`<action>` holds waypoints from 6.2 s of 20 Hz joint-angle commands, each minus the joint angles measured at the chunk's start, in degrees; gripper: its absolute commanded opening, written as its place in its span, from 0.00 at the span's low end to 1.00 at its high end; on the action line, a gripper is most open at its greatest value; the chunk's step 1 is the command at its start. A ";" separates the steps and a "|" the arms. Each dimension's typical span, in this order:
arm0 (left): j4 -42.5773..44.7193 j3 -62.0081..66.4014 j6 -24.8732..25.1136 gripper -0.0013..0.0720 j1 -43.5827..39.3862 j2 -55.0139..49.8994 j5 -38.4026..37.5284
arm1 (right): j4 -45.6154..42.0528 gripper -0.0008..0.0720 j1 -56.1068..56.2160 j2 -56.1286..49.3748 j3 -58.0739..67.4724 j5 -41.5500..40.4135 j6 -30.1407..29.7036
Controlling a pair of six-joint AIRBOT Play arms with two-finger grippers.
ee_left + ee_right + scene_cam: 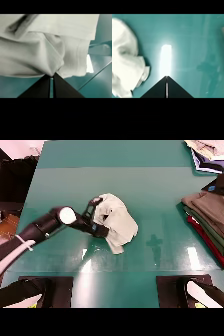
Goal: Fold the shirts.
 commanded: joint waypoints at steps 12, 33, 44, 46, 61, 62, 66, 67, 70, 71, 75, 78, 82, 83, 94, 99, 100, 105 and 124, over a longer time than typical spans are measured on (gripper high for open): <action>17.64 14.10 0.17 0.06 5.03 4.35 -21.79 | 16.41 0.73 41.86 -16.00 -30.34 -38.77 -6.27; 26.49 19.32 5.44 0.06 5.03 4.15 -18.86 | -1.73 0.03 13.25 8.00 -24.65 -15.41 -6.34; 28.52 18.29 7.61 0.06 5.03 0.42 -20.61 | -1.88 0.04 20.24 8.13 -24.63 -14.99 -6.19; 31.32 20.33 7.58 0.06 5.03 2.36 -23.28 | -0.50 0.04 18.82 9.77 -24.22 -15.85 -6.19; 24.72 63.19 7.17 0.06 5.03 10.82 -28.11 | 0.04 0.04 18.58 19.91 5.20 -15.89 -0.13; 24.09 59.08 7.19 0.06 5.03 10.82 -27.91 | 0.04 0.04 18.58 18.40 5.09 -11.93 0.57; 24.55 39.65 7.26 0.06 5.03 8.68 -27.45 | 0.11 0.04 19.19 9.40 2.45 3.26 2.58; 24.57 34.91 7.28 0.06 5.03 7.45 -26.69 | 0.11 0.04 20.15 7.56 -0.55 2.82 2.54; 25.46 23.08 7.28 0.06 5.03 3.56 -21.05 | -0.02 0.04 24.06 2.89 -11.34 -3.69 1.27; 26.38 20.48 7.26 0.06 5.03 2.03 -19.78 | 0.04 0.04 25.22 1.40 -14.69 -6.67 0.55; 28.02 18.21 7.28 0.06 5.03 -1.53 -21.22 | 0.11 0.76 27.96 -4.22 -22.29 -14.29 -2.60; 30.67 18.27 7.28 0.06 5.03 -1.11 -21.77 | -0.61 0.79 25.68 -4.55 -22.38 -11.26 -3.50; 32.24 18.25 7.23 0.06 5.03 -1.14 -22.69 | -3.37 0.79 17.94 3.02 -28.09 -15.04 -3.50; 31.78 18.25 7.23 0.06 5.03 -1.14 -22.05 | -2.82 0.79 15.67 4.76 -30.84 -17.16 -3.48; 29.46 18.25 7.19 0.06 5.03 -1.18 -21.77 | 7.15 0.36 17.51 -3.28 -40.33 -25.33 -5.90; 31.30 18.69 7.19 0.06 5.03 -0.33 -22.18 | 7.15 0.04 17.07 1.92 -39.85 -28.98 -7.45; 33.20 20.17 7.10 0.06 5.03 0.44 -22.62 | 7.13 0.03 15.89 4.83 -38.42 -29.24 -7.45; 40.87 40.26 7.23 0.06 5.03 5.86 -26.77 | 7.17 0.03 9.94 16.63 -20.09 -29.11 -7.43; 35.98 56.33 5.81 0.05 5.03 14.86 -25.33 | 7.34 0.03 -9.57 2.27 36.72 0.59 2.27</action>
